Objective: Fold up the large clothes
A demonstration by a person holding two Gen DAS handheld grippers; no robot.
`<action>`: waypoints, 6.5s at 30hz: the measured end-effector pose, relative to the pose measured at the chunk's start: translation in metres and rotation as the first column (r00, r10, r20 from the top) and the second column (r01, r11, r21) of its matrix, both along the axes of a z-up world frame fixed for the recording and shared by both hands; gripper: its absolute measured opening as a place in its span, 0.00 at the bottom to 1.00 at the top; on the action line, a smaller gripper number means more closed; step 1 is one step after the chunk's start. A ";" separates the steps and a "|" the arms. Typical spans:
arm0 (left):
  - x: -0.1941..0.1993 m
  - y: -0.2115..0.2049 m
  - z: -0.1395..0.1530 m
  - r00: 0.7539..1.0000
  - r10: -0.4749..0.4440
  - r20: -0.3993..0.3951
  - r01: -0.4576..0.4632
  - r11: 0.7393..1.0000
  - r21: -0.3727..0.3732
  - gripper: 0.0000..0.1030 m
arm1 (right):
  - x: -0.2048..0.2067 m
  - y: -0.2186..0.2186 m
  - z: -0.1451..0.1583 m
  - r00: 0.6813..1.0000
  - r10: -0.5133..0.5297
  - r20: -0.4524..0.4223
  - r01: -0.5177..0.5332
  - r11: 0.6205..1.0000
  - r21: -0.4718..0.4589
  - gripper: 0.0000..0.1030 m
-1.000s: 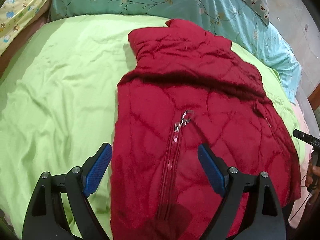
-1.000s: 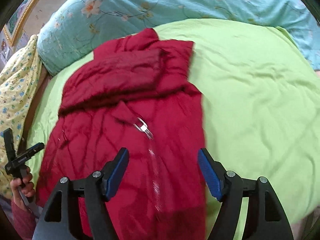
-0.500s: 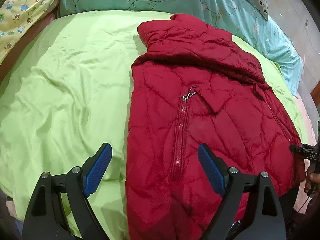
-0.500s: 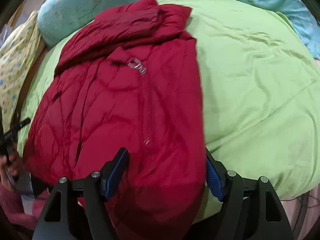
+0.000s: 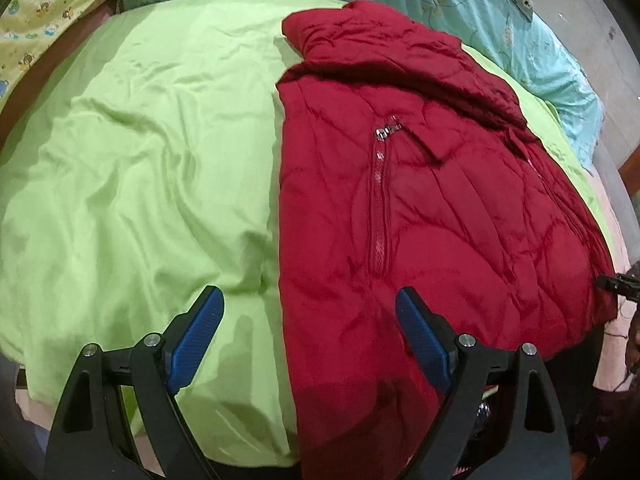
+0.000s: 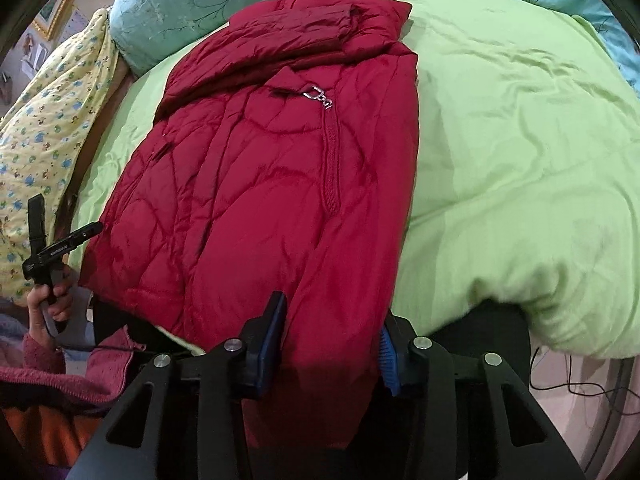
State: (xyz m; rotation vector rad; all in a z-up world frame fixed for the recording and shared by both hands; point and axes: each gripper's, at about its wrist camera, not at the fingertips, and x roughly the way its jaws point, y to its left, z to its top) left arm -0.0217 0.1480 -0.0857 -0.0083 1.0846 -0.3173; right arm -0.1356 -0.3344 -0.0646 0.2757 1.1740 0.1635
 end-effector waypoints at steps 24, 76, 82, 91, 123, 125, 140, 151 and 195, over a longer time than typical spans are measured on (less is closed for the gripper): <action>-0.032 -0.026 -0.013 0.979 -0.174 -0.103 0.167 0.983 -0.074 0.41 | -0.013 0.005 -0.001 0.999 0.038 0.012 -0.039 0.998 0.048 0.41; 0.224 -0.056 0.111 0.951 0.150 0.270 -0.071 0.958 -0.279 0.18 | 0.220 -0.091 0.088 0.760 -0.421 0.495 0.234 0.888 0.396 0.18; 0.279 -0.066 0.087 0.955 0.195 0.225 -0.140 0.960 -0.242 0.18 | 0.269 -0.109 0.056 0.754 -0.504 0.422 0.326 0.844 0.425 0.18; 0.343 -0.080 0.042 0.959 0.234 0.160 -0.199 0.957 -0.211 0.19 | 0.324 -0.116 0.016 0.745 -0.542 0.388 0.408 0.832 0.377 0.19; 0.262 -0.084 0.091 0.933 0.129 0.335 -0.046 0.969 -0.244 0.57 | 0.380 -0.118 -0.019 0.754 -0.551 0.358 0.466 0.833 0.299 0.25; 0.255 -0.105 0.082 0.945 0.053 0.324 0.015 0.979 -0.204 0.57 | 0.380 -0.115 -0.016 0.758 -0.539 0.367 0.463 0.841 0.278 0.26; 0.283 -0.158 0.020 0.955 0.036 0.296 -0.047 0.998 0.029 0.74 | 0.305 -0.021 0.085 0.775 -0.180 0.606 0.177 0.982 0.066 0.73; 0.303 -0.146 0.023 0.967 0.045 0.253 -0.055 0.998 0.033 0.75 | 0.389 -0.006 -0.004 0.949 -0.073 0.306 0.092 0.995 -0.049 0.72; 0.310 -0.016 0.006 0.977 0.202 0.063 -0.168 0.921 -0.351 0.81 | 0.321 -0.112 -0.004 0.917 -0.282 0.281 0.236 0.954 0.187 0.77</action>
